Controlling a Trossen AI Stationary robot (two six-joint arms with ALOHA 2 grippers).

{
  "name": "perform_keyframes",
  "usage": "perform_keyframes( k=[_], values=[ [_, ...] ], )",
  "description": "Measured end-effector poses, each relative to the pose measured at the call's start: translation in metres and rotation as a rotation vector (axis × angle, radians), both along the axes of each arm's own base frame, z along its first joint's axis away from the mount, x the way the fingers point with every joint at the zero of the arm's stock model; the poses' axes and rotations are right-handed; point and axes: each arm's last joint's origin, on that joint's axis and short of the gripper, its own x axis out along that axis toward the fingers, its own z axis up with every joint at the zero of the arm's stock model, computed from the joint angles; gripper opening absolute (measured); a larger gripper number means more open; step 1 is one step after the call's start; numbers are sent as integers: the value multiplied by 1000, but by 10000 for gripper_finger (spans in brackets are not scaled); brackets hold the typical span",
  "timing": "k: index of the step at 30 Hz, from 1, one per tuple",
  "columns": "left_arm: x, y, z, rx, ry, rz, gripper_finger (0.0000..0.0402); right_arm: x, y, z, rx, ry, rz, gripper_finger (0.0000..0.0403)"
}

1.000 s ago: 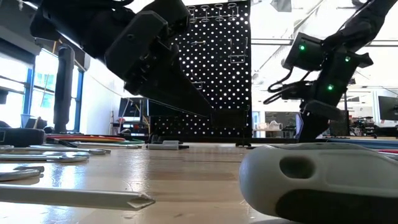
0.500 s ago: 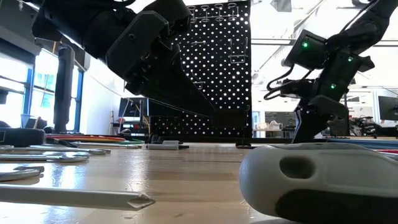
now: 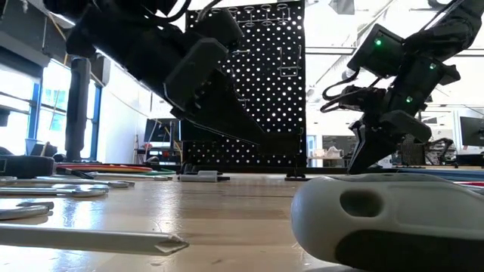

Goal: Hang tools onto peg board
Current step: Hang the blue pick tool on the black pegboard

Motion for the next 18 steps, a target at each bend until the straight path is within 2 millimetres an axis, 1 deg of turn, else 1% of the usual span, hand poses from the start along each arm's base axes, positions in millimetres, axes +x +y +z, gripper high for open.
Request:
perform_keyframes(
  k=[3,5,10,13,15,18],
  values=[
    [2,5,1,-2,-3,-2,163,0,1,0,-30,-1,-12,9],
    [4,10,1,-6,-3,-6,163,1,1,1,-55,-5,-23,24],
    [10,23,2,-35,-1,-16,163,0,1,1,-66,-4,-57,84],
    [14,30,4,-36,-2,-25,163,-2,1,-1,-45,25,-92,112],
    [17,34,6,-29,-4,-32,163,-5,0,-3,-29,52,-125,120],
    [20,40,9,-20,-5,-44,163,-10,1,-5,-7,97,-166,119]
  ],
)
